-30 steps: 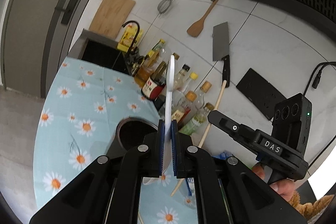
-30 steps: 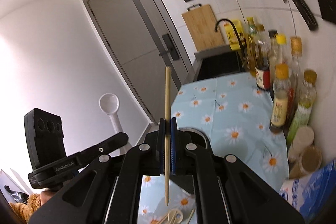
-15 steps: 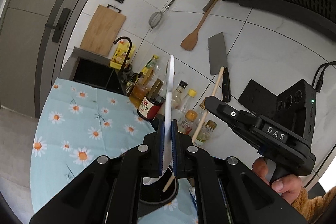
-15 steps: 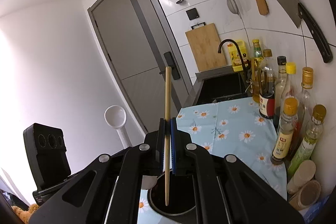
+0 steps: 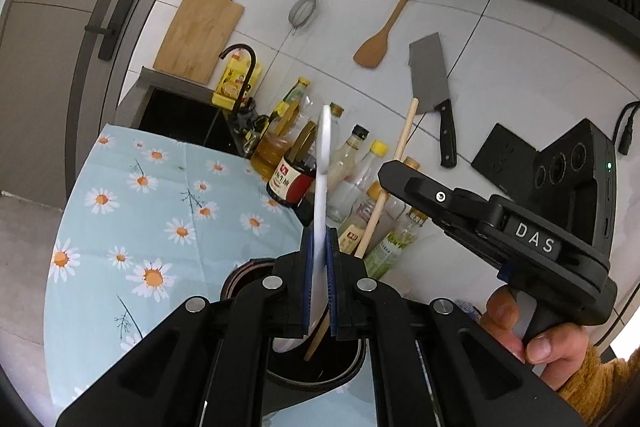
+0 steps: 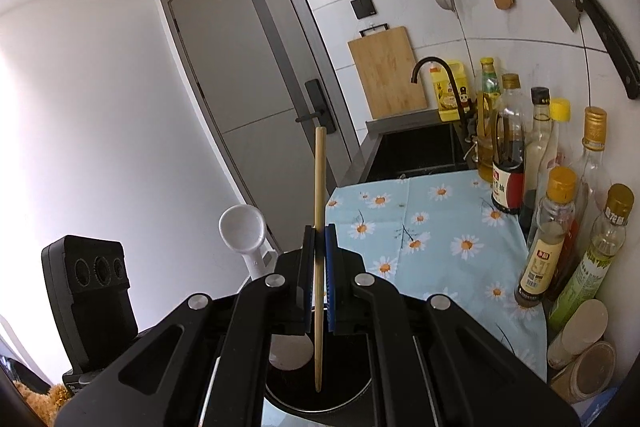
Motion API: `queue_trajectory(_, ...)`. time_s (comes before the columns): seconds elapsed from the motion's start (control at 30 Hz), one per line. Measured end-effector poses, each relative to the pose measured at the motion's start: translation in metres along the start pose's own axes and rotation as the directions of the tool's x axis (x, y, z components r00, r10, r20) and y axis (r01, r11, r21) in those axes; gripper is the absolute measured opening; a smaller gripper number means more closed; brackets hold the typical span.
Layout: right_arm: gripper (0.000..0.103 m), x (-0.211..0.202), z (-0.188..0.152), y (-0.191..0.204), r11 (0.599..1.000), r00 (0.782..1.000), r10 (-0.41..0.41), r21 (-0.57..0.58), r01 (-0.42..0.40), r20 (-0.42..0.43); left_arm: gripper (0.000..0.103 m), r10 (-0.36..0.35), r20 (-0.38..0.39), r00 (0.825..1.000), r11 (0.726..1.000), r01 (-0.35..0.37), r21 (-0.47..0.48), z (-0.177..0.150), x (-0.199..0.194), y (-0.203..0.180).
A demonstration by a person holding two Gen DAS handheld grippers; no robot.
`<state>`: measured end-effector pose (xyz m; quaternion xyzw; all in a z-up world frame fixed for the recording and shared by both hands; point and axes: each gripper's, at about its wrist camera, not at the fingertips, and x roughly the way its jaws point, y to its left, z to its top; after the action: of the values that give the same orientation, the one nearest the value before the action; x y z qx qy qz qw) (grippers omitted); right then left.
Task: Organize utensils
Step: 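Carry the spoon and chopstick up over the black holder with both tools, then open both tools to drop the spoon and chopstick into the holder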
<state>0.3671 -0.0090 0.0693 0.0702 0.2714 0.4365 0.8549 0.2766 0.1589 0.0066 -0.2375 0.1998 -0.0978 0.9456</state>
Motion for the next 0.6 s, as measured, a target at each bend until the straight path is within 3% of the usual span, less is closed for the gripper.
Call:
queue_trajectory(0.07, 0.009, -0.001, 0.001, 0.001, 1.000, 1.000, -0.004, -0.002, 0.004, -0.001, 0.006, 0.011, -0.012, 1.000, 1.000, -0.011, -0.010, 0.000, 0.001, 0.001)
queue_trajectory(0.1, 0.019, -0.003, 0.001, 0.001, 1.000, 1.000, -0.006, -0.001, 0.006, 0.000, 0.007, 0.018, -0.029, 0.999, 1.000, -0.019, -0.020, -0.001, 0.002, 0.001)
queue_trajectory(0.17, 0.027, -0.006, 0.001, -0.001, 1.000, 1.000, -0.003, 0.017, 0.003, 0.007, 0.014, 0.016, -0.041, 0.999, 0.999, -0.018, -0.043, -0.001, 0.001, 0.004)
queue_trajectory(0.23, 0.027, -0.009, 0.001, -0.003, 1.000, 1.000, -0.011, 0.027, 0.011, 0.008, 0.022, 0.034, -0.062, 0.998, 0.998, -0.037, -0.051, -0.003, 0.001, 0.005)
queue_trajectory(0.6, 0.031, -0.027, -0.004, -0.004, 0.999, 0.999, -0.031, 0.041, 0.030, 0.019, 0.022, 0.040, -0.065, 0.997, 0.999, -0.042, -0.035, -0.005, -0.010, -0.005)
